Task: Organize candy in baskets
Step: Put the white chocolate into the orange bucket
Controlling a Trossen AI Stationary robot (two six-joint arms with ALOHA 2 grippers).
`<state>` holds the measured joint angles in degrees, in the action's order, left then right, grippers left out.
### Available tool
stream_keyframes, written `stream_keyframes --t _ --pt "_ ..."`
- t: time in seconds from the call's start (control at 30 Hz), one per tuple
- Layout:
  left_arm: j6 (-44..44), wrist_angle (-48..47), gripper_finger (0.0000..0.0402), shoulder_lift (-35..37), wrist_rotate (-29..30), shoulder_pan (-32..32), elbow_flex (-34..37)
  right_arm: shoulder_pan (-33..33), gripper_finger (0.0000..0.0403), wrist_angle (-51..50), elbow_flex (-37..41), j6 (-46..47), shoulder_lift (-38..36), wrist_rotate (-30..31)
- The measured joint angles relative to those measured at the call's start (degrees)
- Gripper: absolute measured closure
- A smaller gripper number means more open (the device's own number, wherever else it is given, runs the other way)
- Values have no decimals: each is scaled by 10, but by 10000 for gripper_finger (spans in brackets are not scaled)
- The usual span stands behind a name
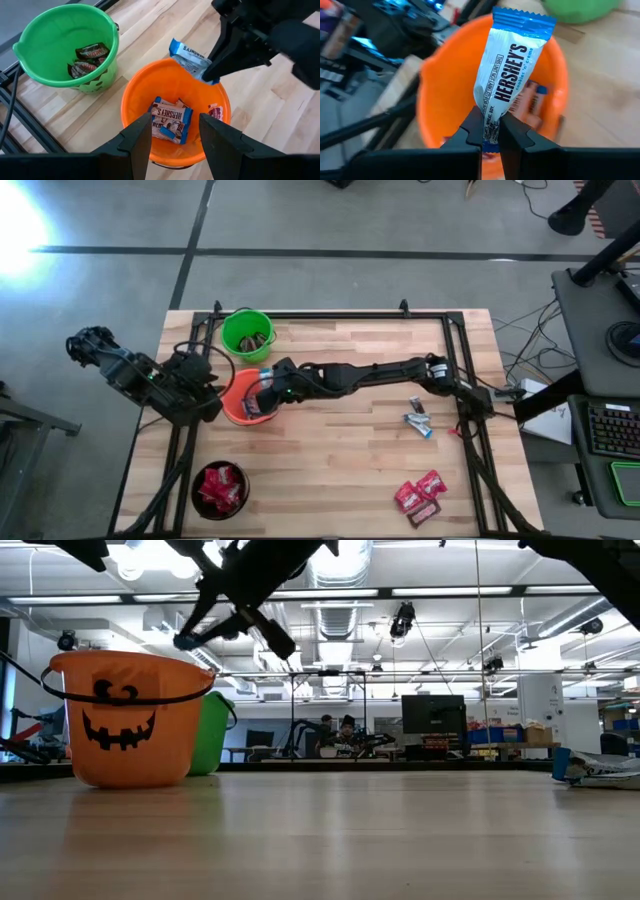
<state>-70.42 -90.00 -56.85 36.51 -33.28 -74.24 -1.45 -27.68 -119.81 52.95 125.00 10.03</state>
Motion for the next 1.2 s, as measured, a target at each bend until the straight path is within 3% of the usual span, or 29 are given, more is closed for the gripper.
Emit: stream_keyframes --t 0.67,0.97,1.2 --pt "0 0 255 16 0 0 0 15 381 127 1 11 32 -95" --pt "-1 0 255 17 0 0 0 15 353 135 1 -12 32 -121" --pt "-6 0 255 17 0 0 0 15 302 134 1 -25 32 -121"
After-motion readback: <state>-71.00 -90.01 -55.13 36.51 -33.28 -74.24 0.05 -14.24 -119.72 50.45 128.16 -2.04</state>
